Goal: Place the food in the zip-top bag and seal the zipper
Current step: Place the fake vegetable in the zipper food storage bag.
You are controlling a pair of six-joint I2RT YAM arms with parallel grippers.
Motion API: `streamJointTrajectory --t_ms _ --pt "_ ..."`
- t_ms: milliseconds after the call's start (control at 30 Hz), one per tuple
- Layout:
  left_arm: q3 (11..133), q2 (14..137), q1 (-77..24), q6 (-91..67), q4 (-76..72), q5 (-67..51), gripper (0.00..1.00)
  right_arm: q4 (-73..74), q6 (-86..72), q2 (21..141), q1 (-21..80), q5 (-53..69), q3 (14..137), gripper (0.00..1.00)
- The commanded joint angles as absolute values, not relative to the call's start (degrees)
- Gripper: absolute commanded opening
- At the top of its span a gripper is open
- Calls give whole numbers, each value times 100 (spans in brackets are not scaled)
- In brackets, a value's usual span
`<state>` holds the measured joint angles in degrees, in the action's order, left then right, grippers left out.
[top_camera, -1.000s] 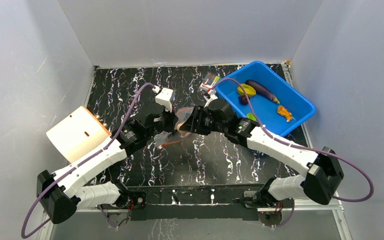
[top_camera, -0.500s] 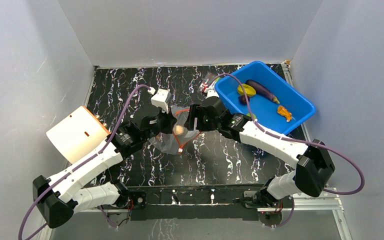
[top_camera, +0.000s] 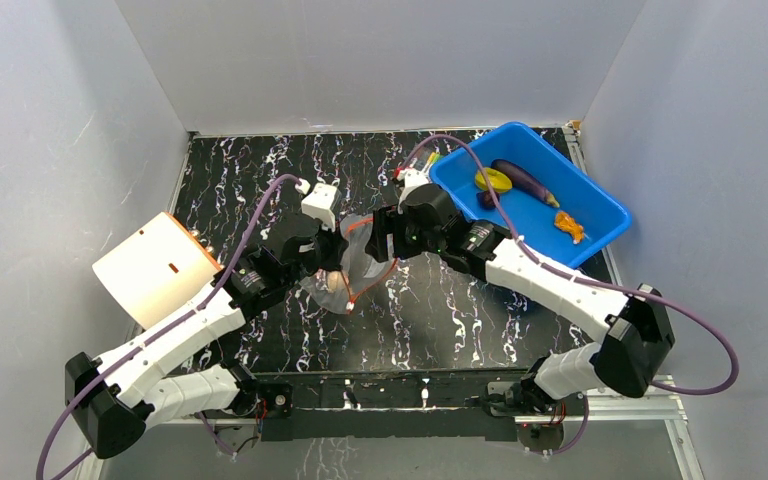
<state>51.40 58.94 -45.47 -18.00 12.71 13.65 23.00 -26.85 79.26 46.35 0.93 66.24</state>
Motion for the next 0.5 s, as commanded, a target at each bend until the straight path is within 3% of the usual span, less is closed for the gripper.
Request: streamJointTrajectory --t_ms 0,200,467 --pt "5183 5773 -4522 -1661 1498 1597 0 2084 -1877 7367 4593 -327 6976 66" --pt "5092 5636 -4526 -1446 1485 1402 0 2508 -1307 7295 4351 -1186 7365 69" --pt "5073 5569 -4526 -1296 1666 1137 0 2624 -887 7495 3240 -1488 7673 69"
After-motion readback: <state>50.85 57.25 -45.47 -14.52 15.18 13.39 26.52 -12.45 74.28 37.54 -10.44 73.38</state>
